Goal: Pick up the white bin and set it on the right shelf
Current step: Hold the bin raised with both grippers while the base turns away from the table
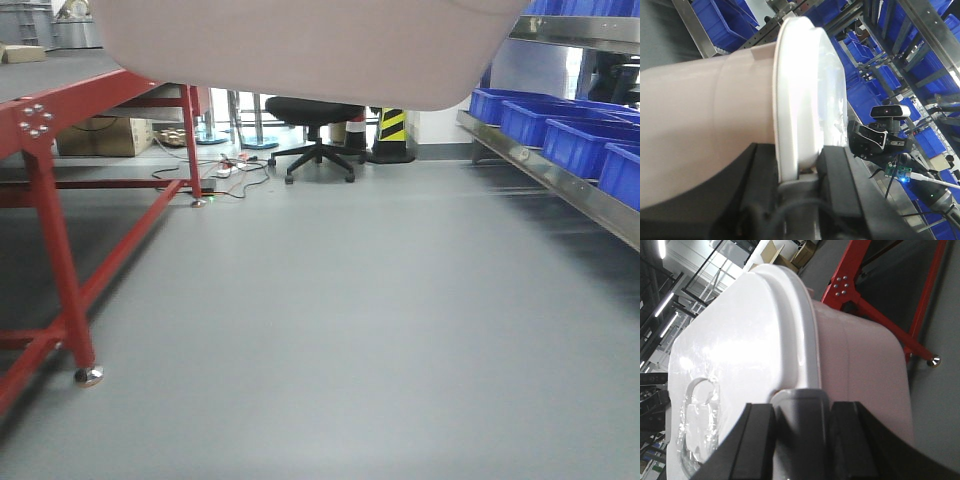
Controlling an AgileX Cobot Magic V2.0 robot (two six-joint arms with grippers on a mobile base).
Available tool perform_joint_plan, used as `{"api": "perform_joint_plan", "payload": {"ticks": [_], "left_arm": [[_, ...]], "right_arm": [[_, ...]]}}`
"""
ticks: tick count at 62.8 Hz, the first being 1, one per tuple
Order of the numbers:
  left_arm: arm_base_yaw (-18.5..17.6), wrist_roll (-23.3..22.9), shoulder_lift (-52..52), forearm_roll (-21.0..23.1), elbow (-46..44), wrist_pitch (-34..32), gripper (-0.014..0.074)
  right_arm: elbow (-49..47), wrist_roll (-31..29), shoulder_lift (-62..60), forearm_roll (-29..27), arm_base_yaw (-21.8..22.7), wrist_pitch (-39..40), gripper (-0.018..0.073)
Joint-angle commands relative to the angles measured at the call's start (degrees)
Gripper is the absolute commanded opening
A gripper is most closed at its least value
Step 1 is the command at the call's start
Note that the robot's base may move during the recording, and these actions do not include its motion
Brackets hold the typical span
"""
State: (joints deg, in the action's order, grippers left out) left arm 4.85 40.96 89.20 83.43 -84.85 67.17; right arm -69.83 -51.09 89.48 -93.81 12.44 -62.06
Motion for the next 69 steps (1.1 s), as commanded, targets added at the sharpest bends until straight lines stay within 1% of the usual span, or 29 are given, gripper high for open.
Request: {"api": "perform_joint_plan", "payload": {"ticks": [1,69], "left_arm": [[-1.19,0.09,-2.63,5.45,-1.95,8.24,-0.0126],[-1.19,0.09,-2.63,5.45,-1.95,8.24,-0.0126]], "right_arm": [[-1.88,-0.99,-3.34,-6.84,-1.0,-8.07,0.0139],[-1.88,-0.99,-3.34,-6.84,-1.0,-8.06,0.0139]]}}
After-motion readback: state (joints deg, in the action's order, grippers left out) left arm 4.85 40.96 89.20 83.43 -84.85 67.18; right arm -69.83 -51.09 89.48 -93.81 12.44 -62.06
